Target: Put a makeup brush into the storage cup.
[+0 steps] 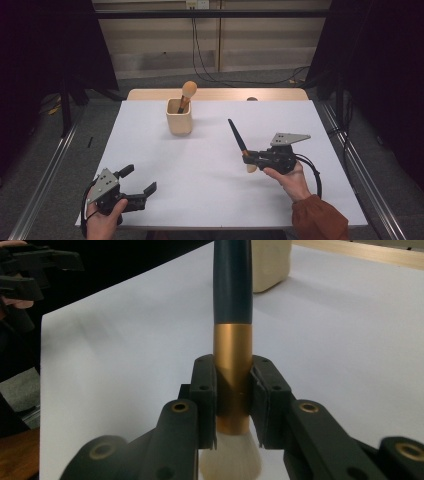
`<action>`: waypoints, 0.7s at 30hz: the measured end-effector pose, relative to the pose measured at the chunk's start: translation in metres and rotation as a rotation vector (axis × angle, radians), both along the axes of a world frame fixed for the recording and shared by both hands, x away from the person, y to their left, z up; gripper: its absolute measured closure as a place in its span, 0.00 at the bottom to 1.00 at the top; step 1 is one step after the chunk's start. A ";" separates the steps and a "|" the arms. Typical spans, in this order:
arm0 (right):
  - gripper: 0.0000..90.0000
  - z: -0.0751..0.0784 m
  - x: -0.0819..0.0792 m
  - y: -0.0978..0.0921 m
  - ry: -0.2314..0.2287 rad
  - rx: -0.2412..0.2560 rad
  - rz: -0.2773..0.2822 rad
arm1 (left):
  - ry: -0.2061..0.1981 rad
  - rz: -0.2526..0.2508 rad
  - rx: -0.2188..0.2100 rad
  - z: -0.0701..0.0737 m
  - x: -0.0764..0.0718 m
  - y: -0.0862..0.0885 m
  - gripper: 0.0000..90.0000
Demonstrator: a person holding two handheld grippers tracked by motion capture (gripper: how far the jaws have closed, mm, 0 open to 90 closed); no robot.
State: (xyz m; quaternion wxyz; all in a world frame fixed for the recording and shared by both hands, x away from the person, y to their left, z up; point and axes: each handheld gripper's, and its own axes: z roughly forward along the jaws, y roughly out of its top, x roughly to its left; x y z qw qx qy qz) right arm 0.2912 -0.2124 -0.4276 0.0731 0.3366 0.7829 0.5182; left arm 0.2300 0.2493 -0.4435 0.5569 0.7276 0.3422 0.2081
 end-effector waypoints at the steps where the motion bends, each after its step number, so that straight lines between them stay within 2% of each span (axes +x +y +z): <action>1: 0.83 0.000 -0.001 0.002 0.001 -0.001 0.008 | 0.002 -0.002 -0.001 0.000 0.000 -0.001 0.04; 5: 0.83 0.000 -0.003 0.008 0.003 -0.004 0.034 | -0.004 -0.033 -0.005 0.002 -0.001 -0.008 0.03; 10: 0.83 0.002 -0.005 0.016 0.003 -0.001 0.071 | -0.009 -0.072 0.011 0.005 -0.001 -0.018 0.03; 18: 0.83 0.006 -0.007 0.032 0.012 -0.038 0.155 | -0.012 -0.120 0.028 0.014 0.004 -0.035 0.03; 21: 0.83 0.007 -0.008 0.037 0.020 -0.051 0.182 | -0.009 -0.153 0.054 0.014 0.007 -0.043 0.03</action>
